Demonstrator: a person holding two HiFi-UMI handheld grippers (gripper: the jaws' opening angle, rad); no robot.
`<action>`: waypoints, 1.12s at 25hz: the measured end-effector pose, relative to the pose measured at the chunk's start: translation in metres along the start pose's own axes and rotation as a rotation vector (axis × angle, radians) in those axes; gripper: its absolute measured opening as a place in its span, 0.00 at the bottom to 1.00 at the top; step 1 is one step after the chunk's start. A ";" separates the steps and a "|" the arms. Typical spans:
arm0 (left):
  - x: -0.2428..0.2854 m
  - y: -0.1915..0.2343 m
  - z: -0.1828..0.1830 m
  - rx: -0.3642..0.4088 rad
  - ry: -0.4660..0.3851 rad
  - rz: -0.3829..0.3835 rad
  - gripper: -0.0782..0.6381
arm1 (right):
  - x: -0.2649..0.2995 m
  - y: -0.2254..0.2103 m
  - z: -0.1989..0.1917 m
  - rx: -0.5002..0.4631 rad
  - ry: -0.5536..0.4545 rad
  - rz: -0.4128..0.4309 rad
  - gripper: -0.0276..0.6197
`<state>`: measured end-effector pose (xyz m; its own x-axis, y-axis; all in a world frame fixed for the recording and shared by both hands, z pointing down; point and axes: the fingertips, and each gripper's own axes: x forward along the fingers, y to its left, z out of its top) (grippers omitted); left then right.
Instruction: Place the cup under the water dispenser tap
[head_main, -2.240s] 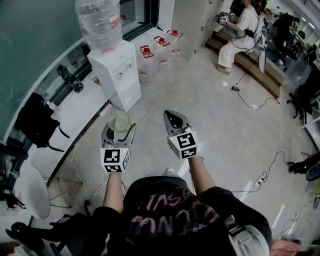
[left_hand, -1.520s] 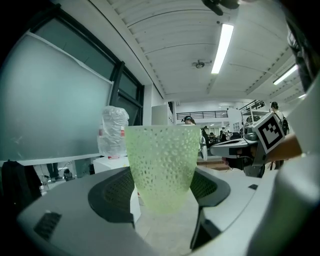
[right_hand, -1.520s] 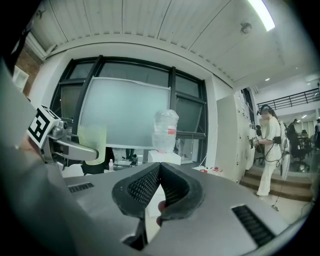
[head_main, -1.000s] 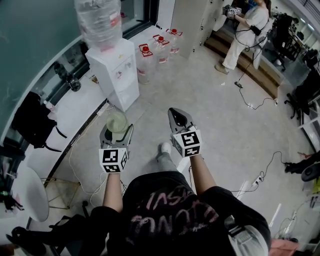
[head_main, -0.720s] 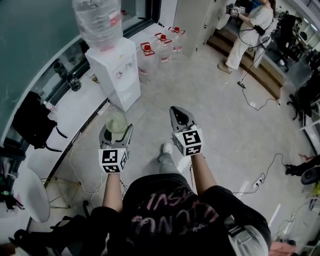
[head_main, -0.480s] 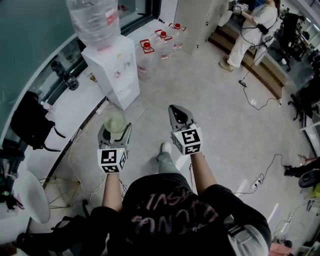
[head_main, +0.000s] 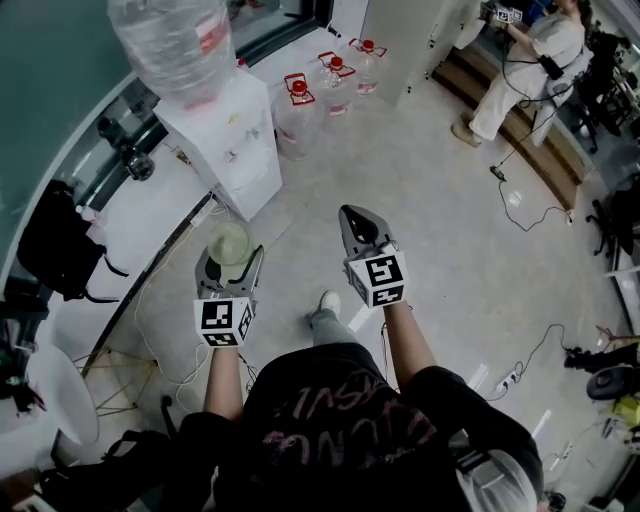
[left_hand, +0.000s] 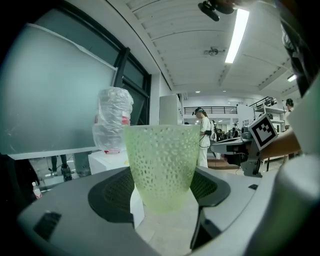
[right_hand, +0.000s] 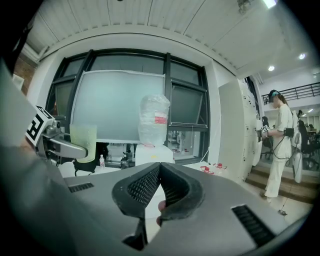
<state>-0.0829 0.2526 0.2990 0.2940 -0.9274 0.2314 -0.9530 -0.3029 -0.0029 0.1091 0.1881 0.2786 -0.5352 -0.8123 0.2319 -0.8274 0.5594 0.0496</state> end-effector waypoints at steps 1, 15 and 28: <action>0.010 0.001 0.002 -0.002 0.002 0.006 0.60 | 0.008 -0.009 0.002 0.002 -0.004 0.005 0.06; 0.109 -0.002 0.019 -0.012 0.033 0.100 0.60 | 0.081 -0.093 0.004 -0.007 0.010 0.110 0.06; 0.149 0.011 0.017 -0.031 0.049 0.101 0.60 | 0.120 -0.107 -0.001 -0.029 0.039 0.138 0.06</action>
<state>-0.0482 0.1077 0.3168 0.1930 -0.9408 0.2785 -0.9797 -0.2005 0.0017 0.1335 0.0312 0.3024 -0.6362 -0.7205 0.2759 -0.7407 0.6705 0.0430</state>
